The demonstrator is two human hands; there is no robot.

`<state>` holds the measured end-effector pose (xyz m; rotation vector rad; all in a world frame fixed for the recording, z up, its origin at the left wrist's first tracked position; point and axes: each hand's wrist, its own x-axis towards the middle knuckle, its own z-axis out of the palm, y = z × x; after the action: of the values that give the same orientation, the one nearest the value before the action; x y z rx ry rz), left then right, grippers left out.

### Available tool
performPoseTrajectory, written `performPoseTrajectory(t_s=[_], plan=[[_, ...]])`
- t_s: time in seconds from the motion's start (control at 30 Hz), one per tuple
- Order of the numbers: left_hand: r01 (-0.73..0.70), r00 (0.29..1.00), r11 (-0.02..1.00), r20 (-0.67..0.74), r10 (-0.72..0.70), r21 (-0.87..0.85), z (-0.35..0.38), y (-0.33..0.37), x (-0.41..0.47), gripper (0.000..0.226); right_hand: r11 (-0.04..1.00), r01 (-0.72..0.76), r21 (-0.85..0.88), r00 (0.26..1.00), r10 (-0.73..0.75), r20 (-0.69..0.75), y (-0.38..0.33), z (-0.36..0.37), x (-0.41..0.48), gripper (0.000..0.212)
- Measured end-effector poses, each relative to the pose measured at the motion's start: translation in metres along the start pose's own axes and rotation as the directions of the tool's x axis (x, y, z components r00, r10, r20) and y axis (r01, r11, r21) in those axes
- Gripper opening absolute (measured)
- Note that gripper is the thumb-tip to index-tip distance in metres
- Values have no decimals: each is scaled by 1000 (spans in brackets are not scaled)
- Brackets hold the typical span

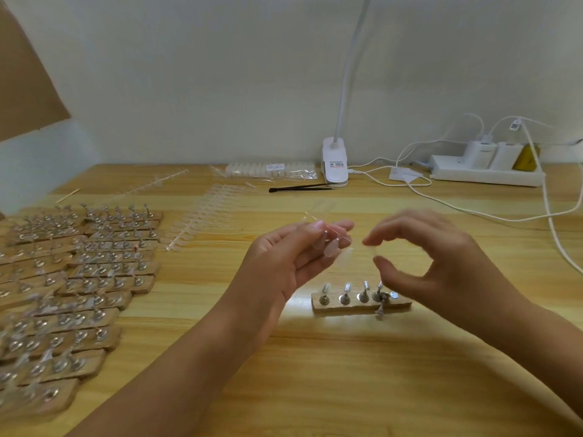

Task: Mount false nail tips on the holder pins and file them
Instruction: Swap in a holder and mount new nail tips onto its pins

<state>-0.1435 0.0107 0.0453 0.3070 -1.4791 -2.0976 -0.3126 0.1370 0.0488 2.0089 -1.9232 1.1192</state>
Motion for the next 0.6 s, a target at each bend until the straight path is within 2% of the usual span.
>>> performPoseTrajectory(t_s=[0.07,0.13,0.33,0.6], plan=[[-21,999,1000,-35,21,-1,-4,1,1,24,988,95,-118,988,-79,133,5,1,-4,22],[-33,998,999,-48,32,-10,-5,2,2,24,987,108,-121,977,-82,199,7,2,-6,21],[-11,998,1000,-66,9,-20,-5,0,1,29,977,154,-150,970,-120,213,8,2,-7,11],[-6,994,1000,-109,6,0,-5,1,3,26,972,189,-139,957,-150,250,13,4,-8,8]])
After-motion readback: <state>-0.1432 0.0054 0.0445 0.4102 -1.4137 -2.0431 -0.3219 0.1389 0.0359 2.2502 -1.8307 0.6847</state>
